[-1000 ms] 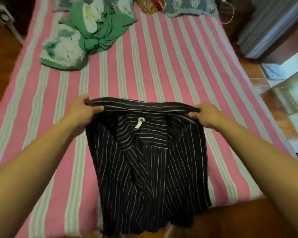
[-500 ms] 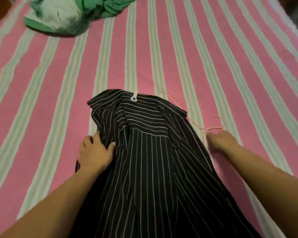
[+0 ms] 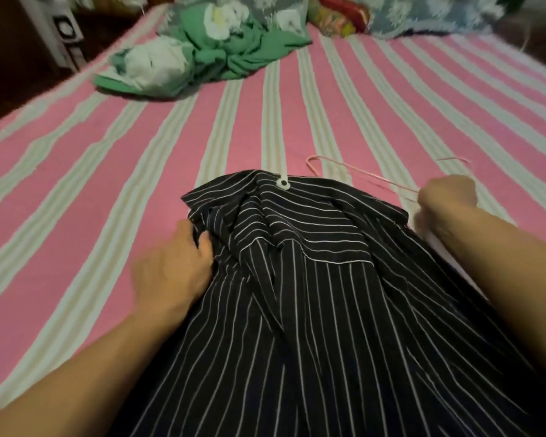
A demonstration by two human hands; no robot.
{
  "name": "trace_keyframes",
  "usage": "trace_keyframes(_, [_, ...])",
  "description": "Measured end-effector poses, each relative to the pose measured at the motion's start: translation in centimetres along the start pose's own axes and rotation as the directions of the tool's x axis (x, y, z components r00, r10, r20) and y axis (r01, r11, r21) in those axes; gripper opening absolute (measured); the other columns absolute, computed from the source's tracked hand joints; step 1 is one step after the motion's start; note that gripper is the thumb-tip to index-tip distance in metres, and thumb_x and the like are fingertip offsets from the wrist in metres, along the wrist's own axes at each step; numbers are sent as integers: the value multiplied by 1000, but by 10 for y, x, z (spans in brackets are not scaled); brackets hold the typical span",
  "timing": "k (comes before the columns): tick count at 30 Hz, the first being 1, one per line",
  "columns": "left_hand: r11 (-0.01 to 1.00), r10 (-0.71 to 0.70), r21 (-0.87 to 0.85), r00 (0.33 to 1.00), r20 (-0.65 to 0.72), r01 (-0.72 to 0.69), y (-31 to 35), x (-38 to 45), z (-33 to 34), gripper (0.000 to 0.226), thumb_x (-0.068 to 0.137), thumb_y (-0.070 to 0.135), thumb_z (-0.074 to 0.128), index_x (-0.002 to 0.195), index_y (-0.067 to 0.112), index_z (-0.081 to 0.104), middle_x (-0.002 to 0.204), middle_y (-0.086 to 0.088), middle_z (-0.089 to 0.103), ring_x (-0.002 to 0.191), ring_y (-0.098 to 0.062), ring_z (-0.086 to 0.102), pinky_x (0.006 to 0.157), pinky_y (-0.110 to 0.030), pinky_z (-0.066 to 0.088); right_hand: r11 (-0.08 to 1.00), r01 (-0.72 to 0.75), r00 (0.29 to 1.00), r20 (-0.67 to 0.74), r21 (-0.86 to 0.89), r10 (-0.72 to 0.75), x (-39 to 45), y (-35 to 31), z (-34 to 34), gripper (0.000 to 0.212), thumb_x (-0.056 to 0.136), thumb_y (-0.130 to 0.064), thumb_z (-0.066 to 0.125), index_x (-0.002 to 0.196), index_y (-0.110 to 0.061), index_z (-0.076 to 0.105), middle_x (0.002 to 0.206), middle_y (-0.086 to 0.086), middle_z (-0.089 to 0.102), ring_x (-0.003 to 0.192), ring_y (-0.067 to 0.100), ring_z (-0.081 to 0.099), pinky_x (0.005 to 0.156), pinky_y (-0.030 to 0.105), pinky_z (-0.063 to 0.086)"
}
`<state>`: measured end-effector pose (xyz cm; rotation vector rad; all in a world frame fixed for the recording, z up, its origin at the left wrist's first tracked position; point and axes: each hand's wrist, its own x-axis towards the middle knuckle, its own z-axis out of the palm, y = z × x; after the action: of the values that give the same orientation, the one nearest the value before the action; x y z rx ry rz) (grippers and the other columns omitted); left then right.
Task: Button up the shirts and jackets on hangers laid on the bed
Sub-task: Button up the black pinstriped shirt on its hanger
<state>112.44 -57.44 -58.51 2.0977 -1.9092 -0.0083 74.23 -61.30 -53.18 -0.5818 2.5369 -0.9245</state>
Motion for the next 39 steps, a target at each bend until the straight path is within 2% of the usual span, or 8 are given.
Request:
trace_keyframes(3, [997,50,-61,996,-78,-55,-8,-2,4,18,103,34,34,96,21,44,63,0,52,55,-19,49,54,-34,34,979,140,983,-143,151,-118,-9,-24,-12,44,96,-7,46,140,-1,46,123,14,64,106,33,63,92,44,54])
trace_keyframes(8, [953,27,-299,998,-62,-44,-1,-15,-14,7,103,22,42,98,18,41,76,-1,49,64,-17,47,55,-36,33,924,376,912,-203,68,-356,-66,-39,-52,28,105,-13,40,120,0,60,106,17,66,89,34,59,70,38,40])
trace_keyframes(12, [628,-173,-754,979,107,193,14,-1,-96,9,101,15,48,101,7,51,85,-13,60,72,-26,53,60,-36,37,796,601,776,-289,69,-561,-125,-63,-122,28,104,-26,38,102,-9,61,90,12,66,79,34,58,67,40,44])
trace_keyframes(16, [298,-30,-899,945,327,321,20,-22,-196,11,91,11,60,84,7,68,75,-18,66,64,-28,61,61,-33,50,762,634,772,-167,134,-613,-177,-53,-178,30,103,-27,43,106,-8,65,99,15,68,92,37,64,85,51,54])
trace_keyframes(26, [191,227,-926,903,365,326,29,-170,-270,13,91,16,54,90,11,66,81,-14,66,70,-27,64,64,-33,49,783,622,774,162,-15,-612,-261,60,-198,28,104,-22,45,98,-5,66,95,14,64,76,27,57,62,33,37])
trace_keyframes(31, [400,543,-906,760,356,139,27,-245,-287,10,85,20,58,93,21,65,96,-7,66,89,-21,63,79,-36,46,814,524,774,259,250,-578,-282,80,-176,30,105,-17,44,81,-13,61,77,7,61,64,20,53,59,34,42])
trace_keyframes(35, [490,699,-872,601,386,-10,11,-289,-298,10,84,16,53,89,13,44,131,24,64,102,-4,64,87,-27,44,807,537,808,126,246,-576,-286,88,-167,28,105,-24,44,83,-17,60,85,6,66,79,27,62,72,39,48])
trace_keyframes(39, [587,770,-767,472,429,-260,-2,-295,-308,1,100,18,59,100,17,59,146,39,42,117,-3,60,95,-29,49,723,540,798,13,431,-603,-282,78,-191,30,104,-22,45,78,-16,59,76,4,64,69,23,57,63,35,43])
